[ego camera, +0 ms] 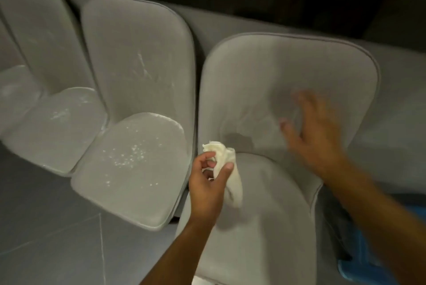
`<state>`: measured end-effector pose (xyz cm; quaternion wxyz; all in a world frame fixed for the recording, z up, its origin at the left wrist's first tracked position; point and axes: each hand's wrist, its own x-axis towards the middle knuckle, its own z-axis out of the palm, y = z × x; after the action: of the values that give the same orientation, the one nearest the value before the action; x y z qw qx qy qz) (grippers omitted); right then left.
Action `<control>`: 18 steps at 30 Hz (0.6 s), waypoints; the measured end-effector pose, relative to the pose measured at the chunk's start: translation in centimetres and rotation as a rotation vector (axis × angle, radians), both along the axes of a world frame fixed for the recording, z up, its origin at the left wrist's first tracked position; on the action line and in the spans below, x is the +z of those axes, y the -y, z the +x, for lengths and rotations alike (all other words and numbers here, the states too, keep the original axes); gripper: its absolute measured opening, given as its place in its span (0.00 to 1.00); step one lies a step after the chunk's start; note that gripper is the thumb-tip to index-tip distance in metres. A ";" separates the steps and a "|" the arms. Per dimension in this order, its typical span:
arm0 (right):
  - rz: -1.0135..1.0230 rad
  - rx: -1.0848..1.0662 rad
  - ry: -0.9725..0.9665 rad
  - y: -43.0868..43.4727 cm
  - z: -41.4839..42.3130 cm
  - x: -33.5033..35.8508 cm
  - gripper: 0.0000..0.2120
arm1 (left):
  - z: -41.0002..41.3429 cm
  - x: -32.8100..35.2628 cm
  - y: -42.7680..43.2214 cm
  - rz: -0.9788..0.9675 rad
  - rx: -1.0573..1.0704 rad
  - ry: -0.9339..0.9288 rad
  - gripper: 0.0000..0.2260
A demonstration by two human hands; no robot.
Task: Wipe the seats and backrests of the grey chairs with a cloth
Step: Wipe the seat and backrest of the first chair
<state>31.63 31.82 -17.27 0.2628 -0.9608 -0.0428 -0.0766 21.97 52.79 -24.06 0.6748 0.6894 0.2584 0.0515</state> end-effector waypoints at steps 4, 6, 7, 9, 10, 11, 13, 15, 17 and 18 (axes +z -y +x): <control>0.748 0.078 -0.623 -10.8 -9.1 1.2 0.19 | -2.5 5.8 -2.6 -0.055 0.085 0.130 0.10; 0.849 0.086 -0.684 -14.9 -12.0 2.0 0.13 | -4.2 7.9 -4.6 -0.044 0.095 0.142 0.10; 0.889 0.077 -0.687 -16.7 -13.1 2.7 0.11 | -5.2 8.8 -6.1 -0.041 0.106 0.135 0.10; 0.952 0.071 -0.687 -19.8 -14.6 3.6 0.08 | -7.2 9.8 -9.7 -0.048 0.134 0.100 0.10; 0.974 0.086 -0.697 -21.2 -15.2 4.2 0.08 | -8.0 10.2 -11.7 -0.057 0.141 0.063 0.12; 0.995 0.098 -0.710 -22.3 -15.7 4.7 0.08 | -8.6 10.5 -13.6 -0.084 0.138 0.009 0.15; 1.020 0.106 -0.730 -25.1 -16.4 5.4 0.09 | -9.7 11.3 -18.0 -0.203 0.062 -0.121 0.19; 1.019 0.115 -0.759 -27.8 -16.9 6.1 0.10 | -10.7 12.3 -22.0 -0.374 -0.084 -0.201 0.14; 0.997 0.121 -0.788 -30.3 -17.5 6.6 0.11 | -11.6 13.2 -25.3 -0.437 -0.132 -0.221 0.12; 0.997 0.110 -0.791 -31.6 -17.7 6.9 0.11 | -12.0 13.5 -26.9 -0.424 -0.125 -0.216 0.12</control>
<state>13.91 63.40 -10.37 0.6780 -0.6751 0.0488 0.2867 9.93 79.73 -10.57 0.7747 0.5487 0.2907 -0.1197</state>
